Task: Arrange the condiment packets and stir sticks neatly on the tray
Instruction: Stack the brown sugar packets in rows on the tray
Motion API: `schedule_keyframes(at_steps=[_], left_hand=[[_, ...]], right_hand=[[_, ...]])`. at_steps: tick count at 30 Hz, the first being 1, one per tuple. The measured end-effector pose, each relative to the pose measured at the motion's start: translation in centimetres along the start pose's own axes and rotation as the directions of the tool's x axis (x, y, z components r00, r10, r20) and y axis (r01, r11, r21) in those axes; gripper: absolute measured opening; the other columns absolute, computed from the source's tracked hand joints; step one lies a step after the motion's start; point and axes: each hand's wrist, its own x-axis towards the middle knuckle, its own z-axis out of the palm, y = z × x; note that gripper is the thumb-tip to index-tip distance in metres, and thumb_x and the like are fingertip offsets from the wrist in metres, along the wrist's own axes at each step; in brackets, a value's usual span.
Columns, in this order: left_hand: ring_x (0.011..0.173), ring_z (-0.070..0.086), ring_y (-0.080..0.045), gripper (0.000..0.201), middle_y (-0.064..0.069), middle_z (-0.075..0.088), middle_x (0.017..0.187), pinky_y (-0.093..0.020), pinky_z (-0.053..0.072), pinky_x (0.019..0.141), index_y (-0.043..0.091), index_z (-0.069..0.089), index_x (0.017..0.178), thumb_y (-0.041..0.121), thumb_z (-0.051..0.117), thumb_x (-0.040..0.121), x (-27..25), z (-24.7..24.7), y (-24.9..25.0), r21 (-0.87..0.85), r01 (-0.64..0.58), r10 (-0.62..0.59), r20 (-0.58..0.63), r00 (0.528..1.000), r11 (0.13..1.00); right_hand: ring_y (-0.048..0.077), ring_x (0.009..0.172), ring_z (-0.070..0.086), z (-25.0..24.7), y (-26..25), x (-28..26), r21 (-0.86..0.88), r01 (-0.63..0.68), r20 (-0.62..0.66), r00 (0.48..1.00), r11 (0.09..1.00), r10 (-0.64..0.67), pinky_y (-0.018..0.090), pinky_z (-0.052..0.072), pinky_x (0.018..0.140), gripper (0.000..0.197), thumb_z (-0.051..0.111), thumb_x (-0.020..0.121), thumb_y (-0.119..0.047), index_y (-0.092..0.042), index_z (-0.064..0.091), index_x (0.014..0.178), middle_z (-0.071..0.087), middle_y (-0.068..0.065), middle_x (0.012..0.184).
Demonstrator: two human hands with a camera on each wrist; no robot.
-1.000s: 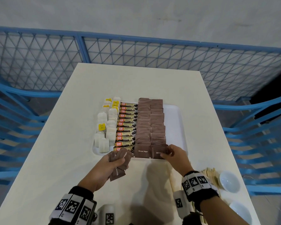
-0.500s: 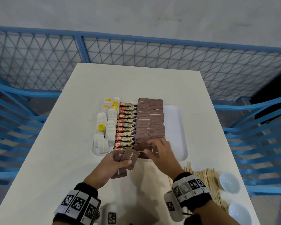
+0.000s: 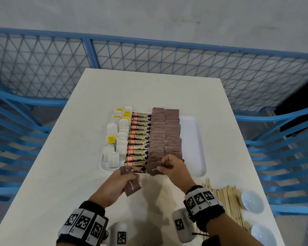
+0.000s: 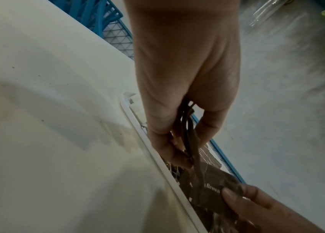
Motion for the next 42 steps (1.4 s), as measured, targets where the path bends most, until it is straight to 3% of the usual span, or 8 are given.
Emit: schedule_keyframes(at_steps=[7, 17, 24, 28, 32, 35, 39, 42], left_hand=[[0.085, 0.06, -0.021, 0.032, -0.011, 0.063, 0.096, -0.028, 0.048, 0.071, 0.012, 0.059, 0.107, -0.011, 0.043, 0.089, -0.3, -0.5, -0.1, 0.027, 0.006, -0.006, 0.0, 1.0, 1.0], [0.089, 0.067, -0.022, 0.031, -0.012, 0.07, 0.099, -0.024, 0.056, 0.067, 0.006, 0.062, 0.107, -0.01, 0.062, 0.081, -0.8, -0.5, 0.1, 0.042, -0.134, 0.133, 0.021, 0.991, 0.99], [0.086, 0.069, -0.018, 0.03, -0.009, 0.072, 0.095, -0.029, 0.057, 0.072, 0.009, 0.063, 0.106, -0.004, 0.067, 0.079, -0.8, 0.2, 0.5, 0.117, -0.212, 0.211, 0.025, 0.977, 0.97], [0.089, 0.067, -0.023, 0.019, -0.008, 0.072, 0.097, -0.039, 0.054, 0.083, 0.011, 0.063, 0.106, 0.007, 0.061, 0.088, -0.8, 0.9, 0.6, 0.139, -0.21, 0.203, 0.061, 0.977, 0.968], [0.083, 0.065, -0.021, 0.017, -0.011, 0.07, 0.095, -0.034, 0.053, 0.082, 0.009, 0.061, 0.108, 0.011, 0.049, 0.096, -0.6, 1.4, 0.6, 0.156, -0.167, 0.157, 0.077, 0.985, 0.974], [0.075, 0.061, -0.016, 0.021, -0.007, 0.064, 0.082, -0.031, 0.051, 0.08, 0.009, 0.061, 0.102, 0.0, 0.044, 0.094, -0.3, 1.5, 0.7, 0.224, -0.162, 0.157, 0.037, 0.987, 0.961], [0.079, 0.059, -0.017, 0.015, -0.006, 0.066, 0.087, -0.031, 0.049, 0.077, 0.017, 0.063, 0.095, 0.006, 0.055, 0.09, 0.2, 1.6, 0.8, 0.504, -0.244, 0.251, 0.054, 0.966, 0.829], [0.078, 0.058, -0.011, 0.018, 0.007, 0.065, 0.086, -0.015, 0.04, 0.064, 0.025, 0.063, 0.096, 0.012, 0.066, 0.084, 1.0, 2.3, 0.9, 0.685, -0.307, 0.334, 0.098, 0.937, 0.661]], right_hand=[[0.012, 0.071, 0.053, 0.8, 0.7, 0.7, -0.146, 0.043, -0.091, 0.994, 0.988, -0.056, 0.009, 0.043, 0.065, 0.023, 0.071, 0.079, -0.009, -0.019, 0.05, 0.08, 0.06, 0.0, 0.077], [0.023, 0.103, 0.045, 1.3, 1.2, 0.8, -0.549, 0.112, -0.181, 0.951, 0.828, -0.249, 0.031, 0.039, 0.091, 0.049, 0.074, 0.074, -0.028, -0.012, 0.052, 0.115, 0.053, 0.006, 0.11], [0.002, 0.077, 0.053, 1.4, -2.0, -1.0, -0.058, 0.183, 0.175, 0.97, 0.981, -0.17, 0.01, 0.041, 0.068, 0.041, 0.068, 0.083, -0.028, -0.021, 0.051, 0.119, 0.059, -0.005, 0.092], [0.008, 0.071, 0.054, 1.4, -1.7, -1.4, -0.04, 0.175, 0.264, 0.951, 0.984, -0.158, 0.015, 0.044, 0.065, 0.053, 0.072, 0.08, -0.014, -0.022, 0.046, 0.126, 0.056, -0.003, 0.084], [0.007, 0.062, 0.059, 0.6, -1.4, -1.9, -0.043, 0.116, 0.318, 0.943, 0.992, -0.097, 0.018, 0.05, 0.057, 0.029, 0.063, 0.086, -0.008, -0.02, 0.053, 0.111, 0.059, -0.001, 0.088], [0.011, 0.069, 0.064, -0.8, -0.6, -2.2, -0.058, 0.03, 0.329, 0.944, 0.998, -0.009, 0.025, 0.057, 0.07, 0.013, 0.056, 0.089, -0.004, -0.014, 0.055, 0.098, 0.063, 0.005, 0.091], [0.01, 0.074, 0.062, -3.3, 0.8, -2.1, -0.099, -0.008, 0.134, 0.991, 0.995, 0.022, 0.022, 0.054, 0.074, 0.02, 0.061, 0.086, -0.007, -0.024, 0.052, 0.085, 0.065, -0.001, 0.086], [0.011, 0.078, 0.056, -4.7, 1.6, -1.6, -0.197, 0.0, -0.011, 1.0, 0.98, -0.003, 0.011, 0.043, 0.069, 0.018, 0.066, 0.083, -0.011, -0.022, 0.052, 0.086, 0.062, -0.004, 0.086]])
